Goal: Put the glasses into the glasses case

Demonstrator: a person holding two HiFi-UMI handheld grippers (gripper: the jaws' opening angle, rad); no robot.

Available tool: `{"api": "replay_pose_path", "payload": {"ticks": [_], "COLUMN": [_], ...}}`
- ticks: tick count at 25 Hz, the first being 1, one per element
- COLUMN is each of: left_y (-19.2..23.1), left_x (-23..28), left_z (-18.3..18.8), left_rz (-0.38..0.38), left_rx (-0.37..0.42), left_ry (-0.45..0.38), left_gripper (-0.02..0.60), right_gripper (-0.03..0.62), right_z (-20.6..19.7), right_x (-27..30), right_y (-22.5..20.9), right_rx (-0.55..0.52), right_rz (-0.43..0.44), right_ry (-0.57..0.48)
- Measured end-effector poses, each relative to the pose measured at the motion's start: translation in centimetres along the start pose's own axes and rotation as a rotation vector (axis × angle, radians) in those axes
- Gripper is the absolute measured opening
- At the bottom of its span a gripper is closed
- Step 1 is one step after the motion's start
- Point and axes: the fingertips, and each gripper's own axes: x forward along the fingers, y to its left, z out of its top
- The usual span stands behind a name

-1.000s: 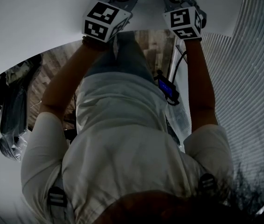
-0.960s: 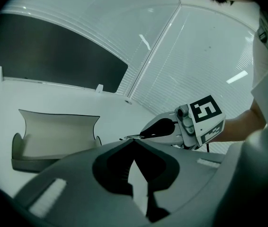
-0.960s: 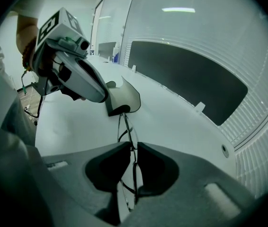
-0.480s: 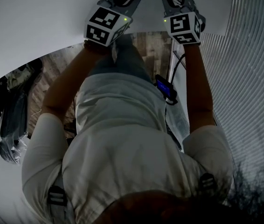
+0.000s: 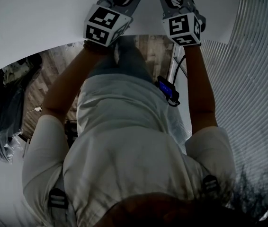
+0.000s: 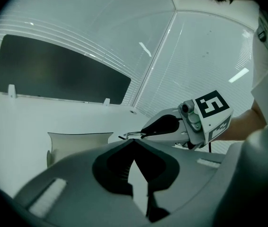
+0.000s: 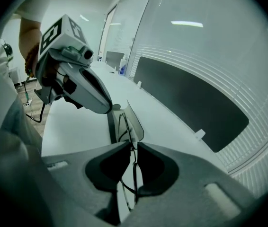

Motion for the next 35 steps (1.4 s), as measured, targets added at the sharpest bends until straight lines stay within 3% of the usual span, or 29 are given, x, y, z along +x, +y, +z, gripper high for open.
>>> {"api": "replay_pose_path", "payload": {"ticks": [16,35], "left_y": [6.0,7.9], "left_x": [-9.6,-7.7], "left_z": [0.2,0.0], "left_rz": [0.162,0.165], "left_rx": [-0.071,-0.081], "left_ry": [-0.071,-0.074], "left_gripper": [0.002,0.002], "right_gripper": [0.048,0.048], "right_z": [10.5,9.5], "right_x": [3.3,6.1], "right_y": [5.4,4.7], "right_rx": [-0.149,-0.141], "right_rz": [0.119,0.129], "right_ry": [-0.079,-0.052]}}
